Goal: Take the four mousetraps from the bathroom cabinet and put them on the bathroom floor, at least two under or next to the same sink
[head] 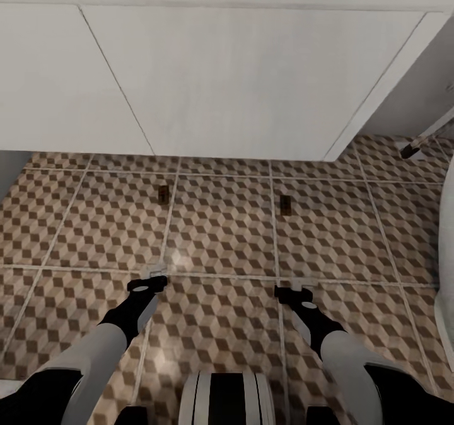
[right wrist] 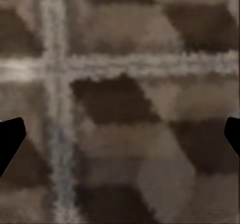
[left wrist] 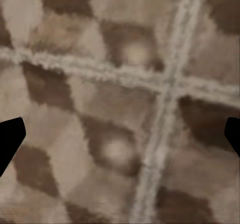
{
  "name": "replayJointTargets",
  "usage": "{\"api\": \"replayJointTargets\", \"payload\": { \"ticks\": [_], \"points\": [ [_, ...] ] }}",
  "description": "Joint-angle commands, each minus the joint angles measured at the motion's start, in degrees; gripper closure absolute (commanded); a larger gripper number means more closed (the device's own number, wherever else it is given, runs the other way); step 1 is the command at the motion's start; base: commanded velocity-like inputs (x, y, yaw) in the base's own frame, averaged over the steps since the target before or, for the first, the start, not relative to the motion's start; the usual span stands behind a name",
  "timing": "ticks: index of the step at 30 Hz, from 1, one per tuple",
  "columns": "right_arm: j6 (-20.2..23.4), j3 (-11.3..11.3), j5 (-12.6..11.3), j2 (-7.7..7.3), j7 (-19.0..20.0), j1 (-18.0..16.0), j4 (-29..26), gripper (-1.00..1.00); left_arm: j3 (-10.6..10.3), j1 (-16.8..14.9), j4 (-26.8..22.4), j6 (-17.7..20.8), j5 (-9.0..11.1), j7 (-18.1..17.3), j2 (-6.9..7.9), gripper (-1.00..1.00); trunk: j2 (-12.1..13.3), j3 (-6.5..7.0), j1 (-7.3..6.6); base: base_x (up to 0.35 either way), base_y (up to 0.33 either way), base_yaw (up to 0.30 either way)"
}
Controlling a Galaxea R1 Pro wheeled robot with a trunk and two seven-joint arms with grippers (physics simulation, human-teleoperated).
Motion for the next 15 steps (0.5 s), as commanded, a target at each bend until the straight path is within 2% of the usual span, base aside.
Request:
{"api": "replayJointTargets", "payload": {
  "ticks": [1, 15],
  "points": [
    [-0.2, -0.5, 0.6, 0.04, -0.1, 0.0, 0.0, -1.0, -0.2, 0.0, -0.1, 0.2, 0.6, 0.3, 0.02, -1.0, 0.0, -0.03, -0.05, -0.346, 0.0, 0.0],
    [-0.7, -0.5, 0.6, 0.02, -0.1, 0.0, -0.1, -1.0, -0.3, 0.0, -0.1, 0.2, 0.6, 0.3, -0.01, -1.0, 0.0, -0.03, -0.05, -0.346, 0.0, 0.0]
  ]
}}
